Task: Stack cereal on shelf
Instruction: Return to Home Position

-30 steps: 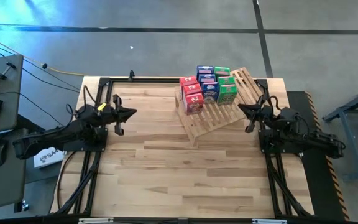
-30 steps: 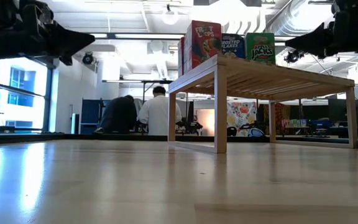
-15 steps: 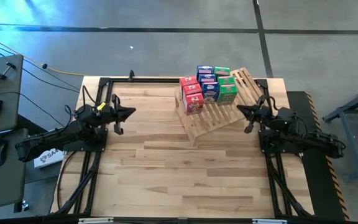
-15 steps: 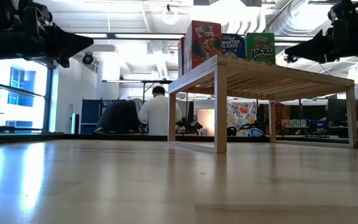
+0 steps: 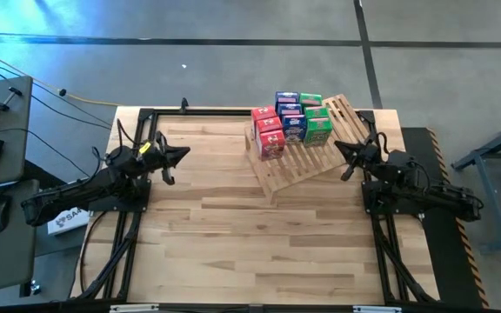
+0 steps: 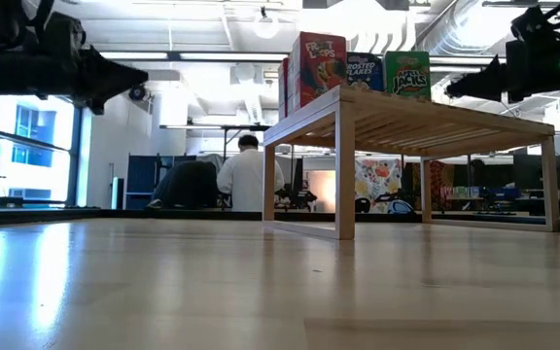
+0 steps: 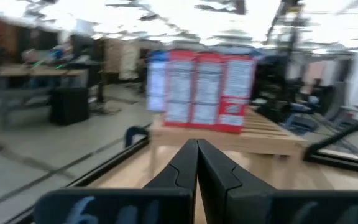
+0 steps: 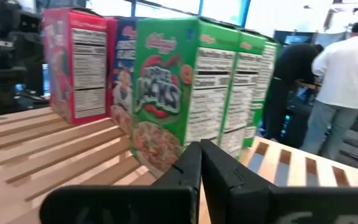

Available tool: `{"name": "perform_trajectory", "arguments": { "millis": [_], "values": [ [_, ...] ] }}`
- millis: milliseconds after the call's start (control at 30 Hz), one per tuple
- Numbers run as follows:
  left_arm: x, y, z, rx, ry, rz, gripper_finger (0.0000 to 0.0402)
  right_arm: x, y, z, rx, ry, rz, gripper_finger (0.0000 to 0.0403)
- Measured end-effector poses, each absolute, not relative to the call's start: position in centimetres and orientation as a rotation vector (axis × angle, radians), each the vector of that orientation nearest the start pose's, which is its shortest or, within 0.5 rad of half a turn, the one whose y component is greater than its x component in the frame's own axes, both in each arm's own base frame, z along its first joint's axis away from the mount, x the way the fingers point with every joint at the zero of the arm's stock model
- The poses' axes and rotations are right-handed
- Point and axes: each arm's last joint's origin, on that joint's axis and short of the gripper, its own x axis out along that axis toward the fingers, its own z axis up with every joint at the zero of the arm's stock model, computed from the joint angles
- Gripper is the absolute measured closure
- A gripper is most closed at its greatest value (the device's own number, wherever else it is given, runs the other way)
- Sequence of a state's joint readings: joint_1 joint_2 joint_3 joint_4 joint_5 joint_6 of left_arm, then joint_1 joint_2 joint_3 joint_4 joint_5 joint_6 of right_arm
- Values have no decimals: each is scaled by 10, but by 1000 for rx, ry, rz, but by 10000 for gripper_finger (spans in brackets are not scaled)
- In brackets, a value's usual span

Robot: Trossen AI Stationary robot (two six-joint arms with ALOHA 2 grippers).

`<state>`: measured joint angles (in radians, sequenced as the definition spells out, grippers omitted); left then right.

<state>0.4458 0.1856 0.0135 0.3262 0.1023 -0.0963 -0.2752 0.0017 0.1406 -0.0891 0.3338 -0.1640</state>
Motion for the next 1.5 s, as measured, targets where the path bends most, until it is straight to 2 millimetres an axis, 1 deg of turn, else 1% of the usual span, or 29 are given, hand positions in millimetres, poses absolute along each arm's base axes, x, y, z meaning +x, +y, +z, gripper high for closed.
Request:
{"name": "perform_trajectory", "arguments": {
  "millis": [100,167,400,533,600,667,733,833,933,1000,1133,1333,1500],
  "values": [
    [98,46,182,-115,-156,416,401,79,-33,202,-146,4,-655,403],
    [98,47,180,-133,-144,430,401,79,-34,200,-146,20,-669,403],
    [98,47,178,-91,-113,434,401,79,-34,195,-82,49,-667,403],
    [99,45,180,-66,-124,363,401,79,-33,189,80,65,-663,403],
    [99,43,182,-59,-139,317,401,78,-33,189,150,49,-665,403],
    [98,42,183,-51,-154,286,401,78,-33,190,180,39,-665,403],
    [96,41,185,-49,-178,280,401,78,-33,188,128,64,-659,403],
    [94,40,187,-44,-197,277,401,79,-33,187,-56,135,-637,402],
    [94,40,184,-45,-167,289,401,79,-33,188,-201,174,-623,402],
    [95,41,180,-42,-126,294,401,79,-33,188,-234,183,-618,402],
    [95,41,176,-52,-83,297,401,79,-33,187,-183,171,-630,402],
    [95,41,175,-53,-79,298,401,79,-33,186,-56,136,-645,402],
    [95,41,175,-54,-79,298,401,79,-33,186,-26,126,-647,402]
  ]
}}
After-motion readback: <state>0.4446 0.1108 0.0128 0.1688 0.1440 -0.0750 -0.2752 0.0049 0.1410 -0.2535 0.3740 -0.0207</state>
